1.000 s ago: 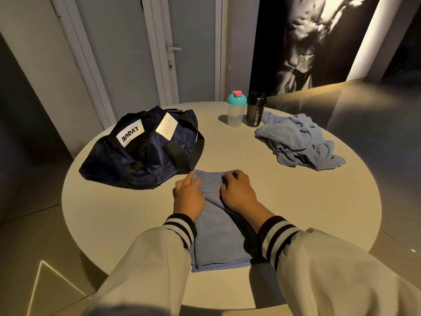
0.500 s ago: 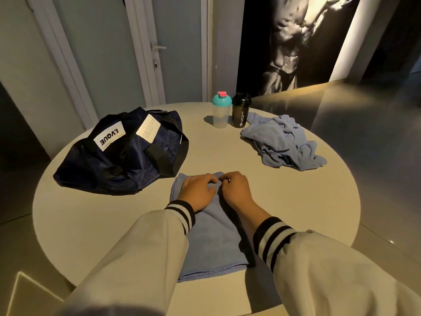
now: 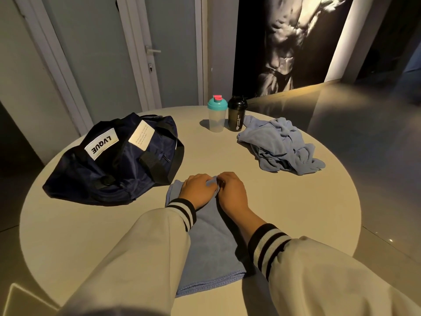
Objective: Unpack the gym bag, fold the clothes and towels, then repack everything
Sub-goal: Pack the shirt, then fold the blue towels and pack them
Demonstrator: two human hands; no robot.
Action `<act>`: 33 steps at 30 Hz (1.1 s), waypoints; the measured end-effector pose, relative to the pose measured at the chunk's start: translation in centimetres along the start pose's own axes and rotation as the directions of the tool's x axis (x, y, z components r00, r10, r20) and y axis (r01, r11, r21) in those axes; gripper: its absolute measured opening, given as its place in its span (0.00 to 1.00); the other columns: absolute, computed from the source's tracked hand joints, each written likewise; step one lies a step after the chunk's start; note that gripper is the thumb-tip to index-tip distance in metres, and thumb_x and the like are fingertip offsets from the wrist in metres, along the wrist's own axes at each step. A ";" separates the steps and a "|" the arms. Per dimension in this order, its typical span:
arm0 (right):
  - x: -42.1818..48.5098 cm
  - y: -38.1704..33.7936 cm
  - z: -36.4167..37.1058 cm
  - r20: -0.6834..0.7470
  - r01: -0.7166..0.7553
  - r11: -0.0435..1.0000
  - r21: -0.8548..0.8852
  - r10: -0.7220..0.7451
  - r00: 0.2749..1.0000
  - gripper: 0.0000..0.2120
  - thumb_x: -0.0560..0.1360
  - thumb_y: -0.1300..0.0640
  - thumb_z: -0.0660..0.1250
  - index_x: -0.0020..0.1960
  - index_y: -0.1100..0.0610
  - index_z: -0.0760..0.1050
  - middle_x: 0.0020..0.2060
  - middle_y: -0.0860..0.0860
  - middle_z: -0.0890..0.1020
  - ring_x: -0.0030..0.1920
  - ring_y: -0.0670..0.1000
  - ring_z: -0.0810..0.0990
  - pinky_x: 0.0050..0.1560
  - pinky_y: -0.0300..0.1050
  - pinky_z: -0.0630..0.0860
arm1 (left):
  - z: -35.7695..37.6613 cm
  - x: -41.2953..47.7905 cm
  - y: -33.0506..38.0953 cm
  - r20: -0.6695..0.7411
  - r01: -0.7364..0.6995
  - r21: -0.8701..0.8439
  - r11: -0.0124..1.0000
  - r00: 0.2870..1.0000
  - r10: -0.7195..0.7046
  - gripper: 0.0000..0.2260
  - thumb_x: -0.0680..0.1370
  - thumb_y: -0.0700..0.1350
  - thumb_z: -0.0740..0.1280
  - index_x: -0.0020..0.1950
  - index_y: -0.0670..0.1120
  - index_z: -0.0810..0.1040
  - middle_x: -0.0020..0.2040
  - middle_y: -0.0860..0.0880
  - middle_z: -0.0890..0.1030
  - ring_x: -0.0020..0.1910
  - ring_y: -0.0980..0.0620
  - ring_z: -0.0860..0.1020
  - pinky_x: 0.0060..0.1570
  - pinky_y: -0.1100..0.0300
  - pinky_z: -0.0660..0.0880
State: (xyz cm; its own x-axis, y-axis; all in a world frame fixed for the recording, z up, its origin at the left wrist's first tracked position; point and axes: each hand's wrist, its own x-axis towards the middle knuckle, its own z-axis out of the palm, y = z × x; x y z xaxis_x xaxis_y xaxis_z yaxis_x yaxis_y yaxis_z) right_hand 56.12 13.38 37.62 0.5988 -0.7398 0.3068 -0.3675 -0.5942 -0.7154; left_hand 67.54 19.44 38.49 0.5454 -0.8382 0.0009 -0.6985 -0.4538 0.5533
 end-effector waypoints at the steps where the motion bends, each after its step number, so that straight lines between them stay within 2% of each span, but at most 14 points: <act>1: 0.1 0.0 -0.1 0.019 0.002 1.000 0.001 -0.002 1.000 0.10 0.79 0.66 0.62 0.54 0.61 0.81 0.55 0.55 0.79 0.51 0.51 0.76 0.49 0.40 0.68 | 0.1 -0.1 -0.1 -0.017 0.000 0.017 1.000 1.000 0.000 0.17 0.83 0.53 0.57 0.50 0.44 0.81 0.51 0.45 0.81 0.56 0.43 0.77 0.59 0.50 0.73; 4: 0.2 -0.5 -0.2 0.065 -0.025 1.000 0.006 0.024 0.998 0.11 0.81 0.63 0.59 0.57 0.64 0.78 0.57 0.58 0.78 0.55 0.56 0.76 0.52 0.46 0.71 | -0.1 -0.5 -0.2 -0.095 0.030 0.011 0.999 0.995 -0.029 0.18 0.85 0.55 0.55 0.53 0.45 0.80 0.52 0.47 0.82 0.56 0.46 0.76 0.57 0.56 0.66; 6: 0.0 -0.6 -0.2 0.115 -0.065 0.998 -0.020 0.067 0.991 0.17 0.84 0.59 0.56 0.69 0.64 0.71 0.70 0.59 0.71 0.68 0.60 0.71 0.66 0.50 0.67 | -0.1 0.0 -0.3 -0.117 0.026 -0.027 0.999 0.993 -0.029 0.18 0.84 0.56 0.57 0.52 0.45 0.79 0.51 0.47 0.82 0.54 0.46 0.78 0.56 0.55 0.69; 8: -0.4 -0.2 0.1 0.133 -0.081 0.995 -0.053 0.088 0.987 0.23 0.85 0.54 0.54 0.78 0.59 0.61 0.78 0.56 0.61 0.75 0.57 0.63 0.73 0.51 0.62 | -0.1 0.5 -0.3 -0.137 0.010 -0.059 0.998 0.990 -0.018 0.15 0.84 0.55 0.59 0.53 0.46 0.79 0.51 0.47 0.83 0.53 0.45 0.79 0.59 0.50 0.72; 10: -1.1 0.4 0.5 0.079 -0.074 0.993 -0.092 0.082 0.994 0.23 0.85 0.50 0.54 0.78 0.54 0.61 0.76 0.55 0.63 0.72 0.56 0.68 0.70 0.53 0.66 | 0.0 0.8 -0.5 -0.159 0.017 -0.063 0.998 0.987 -0.027 0.14 0.84 0.54 0.59 0.55 0.46 0.79 0.52 0.48 0.83 0.53 0.46 0.79 0.61 0.49 0.72; 13: -1.9 0.5 0.9 -0.025 -0.066 0.994 -0.092 0.064 0.998 0.22 0.83 0.43 0.55 0.72 0.52 0.64 0.67 0.54 0.72 0.62 0.55 0.76 0.61 0.54 0.73 | 0.1 1.0 -0.5 -0.223 0.041 -0.132 0.990 0.972 -0.070 0.13 0.84 0.53 0.60 0.56 0.46 0.79 0.52 0.46 0.83 0.53 0.44 0.80 0.60 0.48 0.72; 16: -2.4 0.7 0.9 0.012 -0.014 0.980 -0.199 0.017 1.000 0.21 0.82 0.42 0.57 0.71 0.51 0.64 0.63 0.53 0.74 0.59 0.54 0.75 0.59 0.53 0.71 | 0.1 1.6 -0.5 -0.264 0.036 -0.233 0.972 0.959 -0.099 0.13 0.84 0.51 0.61 0.55 0.44 0.79 0.51 0.42 0.83 0.52 0.41 0.80 0.57 0.46 0.75; 19: -2.4 0.8 0.9 0.041 0.029 0.951 -0.308 -0.017 0.999 0.17 0.82 0.45 0.57 0.68 0.51 0.66 0.60 0.52 0.76 0.58 0.55 0.74 0.55 0.52 0.69 | 0.3 1.9 -0.5 -0.275 0.037 -0.239 0.970 0.956 -0.104 0.13 0.84 0.52 0.61 0.57 0.44 0.79 0.51 0.41 0.83 0.52 0.41 0.80 0.59 0.45 0.74; 21: -2.3 0.8 0.9 0.060 0.045 0.927 -0.372 -0.025 0.998 0.17 0.83 0.46 0.54 0.68 0.51 0.67 0.61 0.53 0.76 0.59 0.55 0.72 0.56 0.52 0.67 | 0.5 1.7 -0.3 -0.277 0.031 -0.177 0.984 0.957 -0.080 0.10 0.85 0.51 0.60 0.59 0.47 0.76 0.51 0.44 0.82 0.51 0.43 0.78 0.62 0.44 0.71; 23: -2.3 0.9 1.0 0.090 0.039 0.907 -0.420 -0.001 0.996 0.18 0.84 0.46 0.50 0.70 0.50 0.68 0.64 0.53 0.74 0.63 0.56 0.69 0.58 0.53 0.64 | 0.9 1.5 -0.3 -0.297 -0.048 -0.070 0.996 0.954 0.026 0.07 0.85 0.46 0.59 0.60 0.51 0.74 0.54 0.48 0.81 0.55 0.47 0.74 0.65 0.48 0.66; 25: -2.3 1.0 1.1 0.106 0.015 0.896 -0.443 0.036 0.994 0.20 0.85 0.47 0.48 0.72 0.50 0.67 0.67 0.53 0.72 0.67 0.56 0.66 0.60 0.54 0.61 | 1.0 1.2 -0.5 -0.334 -0.157 0.042 0.987 0.928 0.161 0.10 0.83 0.42 0.60 0.58 0.55 0.76 0.59 0.52 0.77 0.59 0.49 0.71 0.61 0.55 0.64; 27: -2.4 1.2 1.3 0.110 0.003 0.894 -0.448 0.052 0.993 0.22 0.85 0.47 0.46 0.75 0.51 0.63 0.68 0.52 0.71 0.67 0.56 0.65 0.59 0.54 0.60 | 0.9 1.0 -0.7 -0.290 -0.196 0.130 0.972 0.930 0.227 0.12 0.82 0.42 0.60 0.54 0.57 0.79 0.61 0.55 0.76 0.60 0.50 0.68 0.58 0.56 0.63; 30: -2.2 1.1 1.4 0.128 -0.011 0.893 -0.450 0.077 0.989 0.22 0.84 0.48 0.45 0.75 0.52 0.62 0.68 0.52 0.71 0.66 0.55 0.65 0.58 0.54 0.60 | 1.1 0.7 -1.0 -0.138 -0.135 0.192 0.972 0.977 0.163 0.15 0.84 0.46 0.56 0.63 0.57 0.79 0.66 0.54 0.77 0.63 0.49 0.69 0.65 0.53 0.62; 33: -2.2 0.6 1.0 0.158 -0.055 0.911 -0.409 0.130 0.979 0.24 0.84 0.46 0.45 0.77 0.52 0.58 0.70 0.52 0.68 0.69 0.55 0.64 0.60 0.55 0.59 | 0.8 0.1 -1.0 -0.076 -0.102 0.207 0.973 0.990 0.120 0.19 0.85 0.47 0.53 0.74 0.55 0.72 0.75 0.52 0.71 0.72 0.49 0.66 0.73 0.53 0.57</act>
State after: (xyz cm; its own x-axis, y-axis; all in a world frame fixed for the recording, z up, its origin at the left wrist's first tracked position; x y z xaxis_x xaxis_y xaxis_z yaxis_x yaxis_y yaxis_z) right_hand 55.29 14.94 35.90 0.6506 -0.7516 0.1083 -0.6587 -0.6295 -0.4121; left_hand 67.95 19.59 37.24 0.4911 -0.8612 0.1309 -0.8313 -0.4184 0.3659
